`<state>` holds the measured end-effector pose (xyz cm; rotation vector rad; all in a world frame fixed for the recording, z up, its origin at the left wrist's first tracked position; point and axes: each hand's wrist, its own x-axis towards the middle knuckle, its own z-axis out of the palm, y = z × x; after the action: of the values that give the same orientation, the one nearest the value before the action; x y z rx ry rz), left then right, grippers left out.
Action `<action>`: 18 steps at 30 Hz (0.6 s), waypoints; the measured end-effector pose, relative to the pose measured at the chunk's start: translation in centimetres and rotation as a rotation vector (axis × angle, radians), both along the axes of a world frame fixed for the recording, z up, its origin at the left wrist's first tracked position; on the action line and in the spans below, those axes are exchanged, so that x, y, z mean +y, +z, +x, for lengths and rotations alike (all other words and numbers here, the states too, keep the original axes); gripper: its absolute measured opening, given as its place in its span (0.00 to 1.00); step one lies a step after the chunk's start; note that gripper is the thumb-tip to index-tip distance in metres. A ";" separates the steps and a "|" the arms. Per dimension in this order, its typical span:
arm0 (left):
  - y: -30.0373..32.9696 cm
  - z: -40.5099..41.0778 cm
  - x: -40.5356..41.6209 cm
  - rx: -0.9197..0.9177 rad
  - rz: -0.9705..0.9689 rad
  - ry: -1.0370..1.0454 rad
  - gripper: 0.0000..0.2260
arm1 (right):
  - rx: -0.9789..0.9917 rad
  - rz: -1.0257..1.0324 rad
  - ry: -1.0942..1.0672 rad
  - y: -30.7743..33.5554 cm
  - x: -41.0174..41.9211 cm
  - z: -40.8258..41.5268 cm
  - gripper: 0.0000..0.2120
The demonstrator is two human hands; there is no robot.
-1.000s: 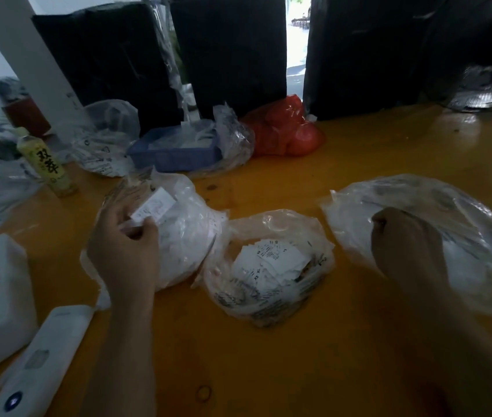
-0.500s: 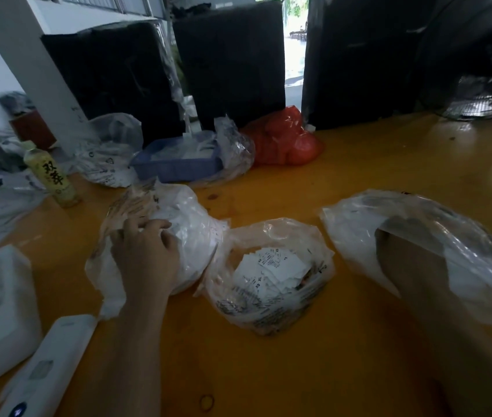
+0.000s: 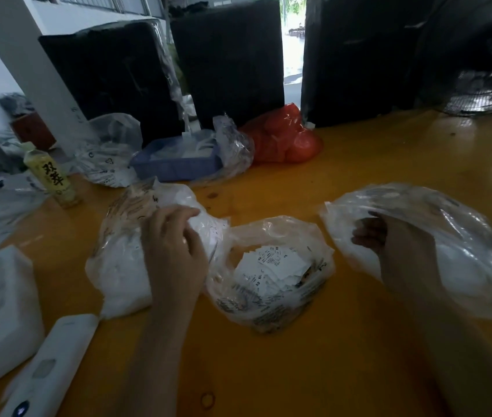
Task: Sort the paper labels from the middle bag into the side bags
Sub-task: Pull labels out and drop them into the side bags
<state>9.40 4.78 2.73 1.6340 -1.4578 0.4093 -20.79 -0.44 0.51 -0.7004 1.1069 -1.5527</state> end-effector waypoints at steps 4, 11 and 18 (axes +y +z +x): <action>-0.9 -4.3 0.3 0.193 0.113 -0.387 0.08 | -0.192 0.065 0.213 -0.1 0.3 1.1 0.09; -4.9 -7.0 -0.1 0.798 0.607 -0.716 0.16 | -0.167 0.036 0.613 -0.5 1.4 3.4 0.13; -5.3 -6.5 -0.5 1.060 0.539 -0.796 0.10 | -0.148 0.007 0.729 -0.9 1.9 4.5 0.18</action>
<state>2.95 4.25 -2.59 1.1330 -1.2248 -1.2045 -16.26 1.46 -0.41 -0.8480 0.6344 -0.9522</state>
